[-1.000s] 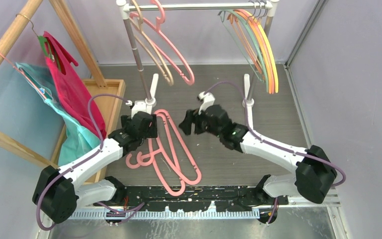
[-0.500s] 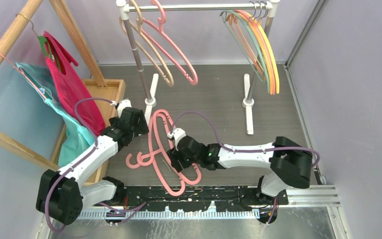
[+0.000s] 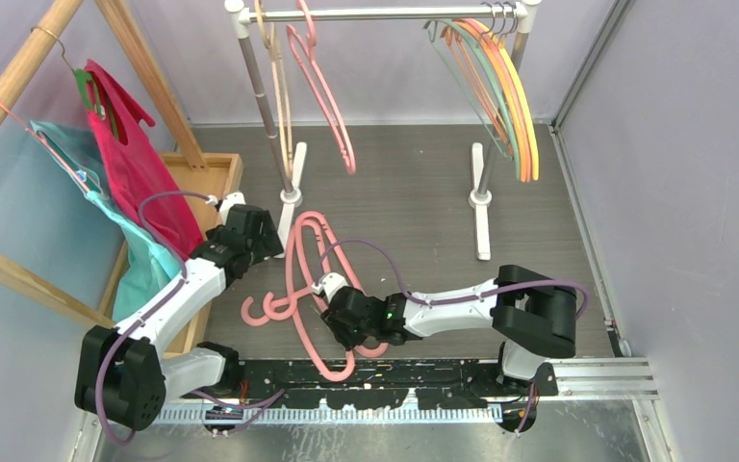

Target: Organize the hangers

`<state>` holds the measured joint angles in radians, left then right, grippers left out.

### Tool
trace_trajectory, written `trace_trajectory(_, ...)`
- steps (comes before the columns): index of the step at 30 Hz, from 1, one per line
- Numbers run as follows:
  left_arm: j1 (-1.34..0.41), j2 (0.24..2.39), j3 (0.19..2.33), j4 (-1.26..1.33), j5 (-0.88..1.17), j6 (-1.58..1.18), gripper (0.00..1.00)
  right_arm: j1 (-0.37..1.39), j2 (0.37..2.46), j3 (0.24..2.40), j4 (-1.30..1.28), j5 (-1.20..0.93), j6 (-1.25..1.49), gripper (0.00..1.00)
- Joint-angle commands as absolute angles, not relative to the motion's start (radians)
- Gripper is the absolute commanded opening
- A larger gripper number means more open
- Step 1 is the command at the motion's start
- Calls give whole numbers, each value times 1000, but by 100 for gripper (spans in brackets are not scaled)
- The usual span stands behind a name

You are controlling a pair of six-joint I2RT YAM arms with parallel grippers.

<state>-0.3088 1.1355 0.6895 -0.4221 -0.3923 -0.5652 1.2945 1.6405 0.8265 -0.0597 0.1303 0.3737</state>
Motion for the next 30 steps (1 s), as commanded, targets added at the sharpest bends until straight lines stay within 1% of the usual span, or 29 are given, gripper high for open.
trace_trajectory(1,-303,1106,707,-385,-376,-572,98,1306,1679,856,-70,176,408,37)
trace_trajectory(5,-301,1088,700,-382,-371,-572,98,1312,1681,854,-96,240,440,25)
trace_trajectory(8,-301,1084,703,-390,-375,-567,98,1312,1644,842,-105,283,454,22)
trace_trajectory(16,-298,1083,731,-411,-390,-553,98,1308,1404,816,-214,430,449,23)
trace_trajectory(22,-298,1097,727,-402,-366,-559,98,1258,1253,762,-256,451,465,26)
trace_trajectory(26,-296,1097,711,-394,-362,-560,98,1218,1209,700,-177,388,489,30)
trace_trajectory(30,-296,1096,706,-398,-356,-559,98,1207,1254,651,-129,398,515,32)
